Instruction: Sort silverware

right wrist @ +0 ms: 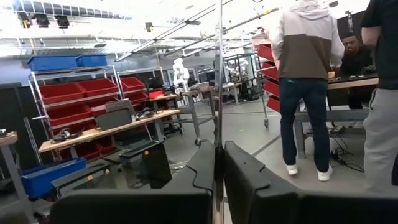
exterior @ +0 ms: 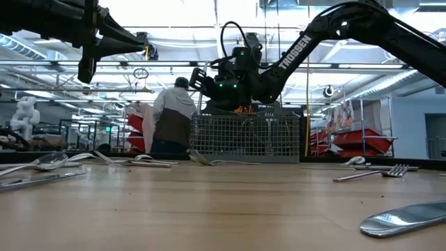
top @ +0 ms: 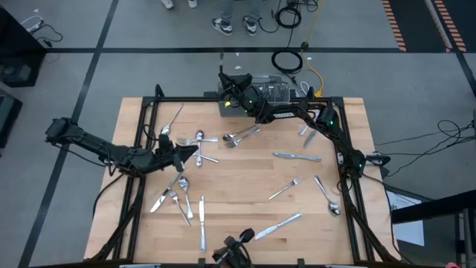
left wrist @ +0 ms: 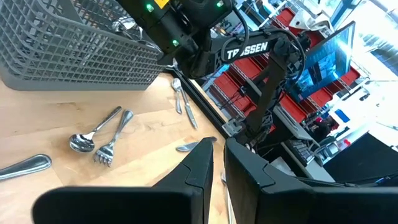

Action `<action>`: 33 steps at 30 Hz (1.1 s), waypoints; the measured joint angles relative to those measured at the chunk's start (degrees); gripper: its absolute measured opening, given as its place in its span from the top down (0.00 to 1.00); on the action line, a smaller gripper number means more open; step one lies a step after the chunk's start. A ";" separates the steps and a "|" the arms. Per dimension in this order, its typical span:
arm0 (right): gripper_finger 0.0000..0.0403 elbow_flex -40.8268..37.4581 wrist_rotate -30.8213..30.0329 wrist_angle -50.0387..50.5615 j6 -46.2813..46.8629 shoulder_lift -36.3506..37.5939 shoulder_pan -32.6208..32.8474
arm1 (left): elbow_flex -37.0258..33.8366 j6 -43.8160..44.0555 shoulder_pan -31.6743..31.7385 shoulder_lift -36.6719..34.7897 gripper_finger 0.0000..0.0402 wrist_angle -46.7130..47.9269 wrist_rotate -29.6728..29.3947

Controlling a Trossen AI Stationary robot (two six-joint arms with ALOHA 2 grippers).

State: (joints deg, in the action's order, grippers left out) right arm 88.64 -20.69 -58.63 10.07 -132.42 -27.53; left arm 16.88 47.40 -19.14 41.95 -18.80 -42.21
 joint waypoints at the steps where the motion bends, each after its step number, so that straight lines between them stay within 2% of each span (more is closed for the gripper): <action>1: 0.98 0.00 0.00 0.00 0.00 0.00 0.00 | 0.00 -0.03 -0.01 0.00 0.88 0.09 0.00; 15: 1.00 -0.02 -0.88 0.11 -1.33 2.31 -0.15 | 0.00 -0.14 0.01 0.00 0.88 0.23 -0.01; 21: 1.00 -0.01 0.10 6.64 -4.94 6.64 -0.24 | 0.00 -0.20 0.00 0.00 0.88 0.50 -0.01; 23: 1.00 -0.02 2.17 8.05 -4.96 8.20 -0.19 | 0.00 -0.20 -0.01 0.00 0.88 0.51 -0.03; 27: 1.00 0.02 4.28 9.94 -4.94 10.23 0.85 | 0.00 -0.19 0.00 0.00 0.88 0.49 -0.03; 33: 1.00 0.02 4.35 11.75 -7.91 11.04 4.65 | 0.02 -0.16 -0.01 0.00 0.88 0.29 -0.03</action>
State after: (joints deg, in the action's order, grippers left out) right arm 88.66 -16.33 -46.88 2.15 -121.38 -22.88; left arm 16.91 47.24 -19.16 41.95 -18.50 -42.24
